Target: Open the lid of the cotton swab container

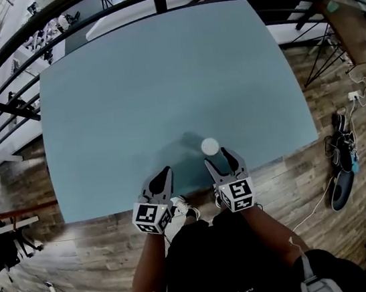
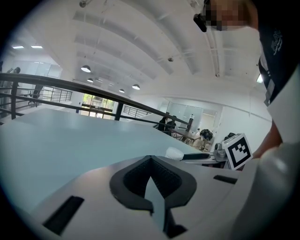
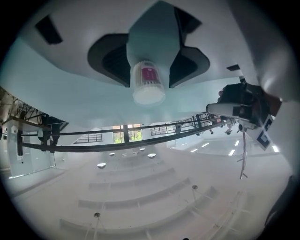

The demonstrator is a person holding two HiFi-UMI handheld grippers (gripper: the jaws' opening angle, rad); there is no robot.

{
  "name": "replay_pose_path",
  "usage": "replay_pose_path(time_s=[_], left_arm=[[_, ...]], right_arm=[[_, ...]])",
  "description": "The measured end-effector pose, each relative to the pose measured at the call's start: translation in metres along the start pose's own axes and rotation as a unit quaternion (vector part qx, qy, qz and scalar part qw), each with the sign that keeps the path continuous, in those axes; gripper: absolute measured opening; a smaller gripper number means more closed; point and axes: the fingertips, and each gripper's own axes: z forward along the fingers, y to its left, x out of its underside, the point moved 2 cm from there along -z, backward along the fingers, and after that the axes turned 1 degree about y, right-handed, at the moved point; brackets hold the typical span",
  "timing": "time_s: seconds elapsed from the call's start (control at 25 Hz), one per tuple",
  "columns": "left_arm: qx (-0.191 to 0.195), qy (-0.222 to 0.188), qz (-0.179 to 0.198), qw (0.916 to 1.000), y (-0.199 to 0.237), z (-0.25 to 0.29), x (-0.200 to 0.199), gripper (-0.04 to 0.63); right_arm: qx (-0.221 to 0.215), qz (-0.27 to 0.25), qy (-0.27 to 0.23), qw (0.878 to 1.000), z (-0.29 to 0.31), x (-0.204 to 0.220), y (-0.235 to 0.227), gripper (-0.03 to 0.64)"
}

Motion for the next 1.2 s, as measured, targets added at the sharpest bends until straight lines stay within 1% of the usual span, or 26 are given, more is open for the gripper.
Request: replay_pose_path(time_s=[0.12, 0.28, 0.4, 0.6, 0.88, 1.04, 1.12, 1.2], left_arm=[[0.0, 0.0, -0.009, 1.0, 0.001, -0.002, 0.0, 0.003], [0.0, -0.007, -0.008, 0.9999, 0.0, -0.003, -0.001, 0.003], [-0.003, -0.014, -0.005, 0.9999, 0.001, -0.006, -0.004, 0.003], [-0.003, -0.011, -0.021, 0.9997, -0.002, -0.01, -0.001, 0.003], [-0.014, -0.014, -0.022, 0.9996, 0.01, -0.016, 0.005, 0.003], [-0.006, -0.025, -0.048, 0.9985, 0.006, -0.017, -0.005, 0.003], [0.001, -0.027, -0.046, 0.9986, 0.0, -0.014, -0.007, 0.003], [0.003, -0.026, -0.037, 0.999, -0.005, -0.012, -0.01, 0.003]], right_arm=[[-0.003, -0.01, 0.009, 1.0, 0.01, 0.004, -0.002, 0.253], [-0.014, -0.014, 0.009, 1.0, 0.02, 0.004, -0.002, 0.253], [-0.012, -0.022, 0.009, 1.0, 0.026, 0.002, -0.001, 0.253], [-0.007, -0.036, 0.01, 0.999, 0.035, 0.0, 0.001, 0.253], [-0.005, -0.052, 0.0, 0.999, 0.038, 0.004, 0.005, 0.253], [-0.011, -0.043, 0.003, 0.999, 0.037, 0.003, 0.007, 0.253], [-0.018, -0.033, -0.001, 0.999, 0.035, -0.001, 0.005, 0.253], [-0.024, -0.036, -0.005, 0.999, 0.034, -0.004, 0.003, 0.253]])
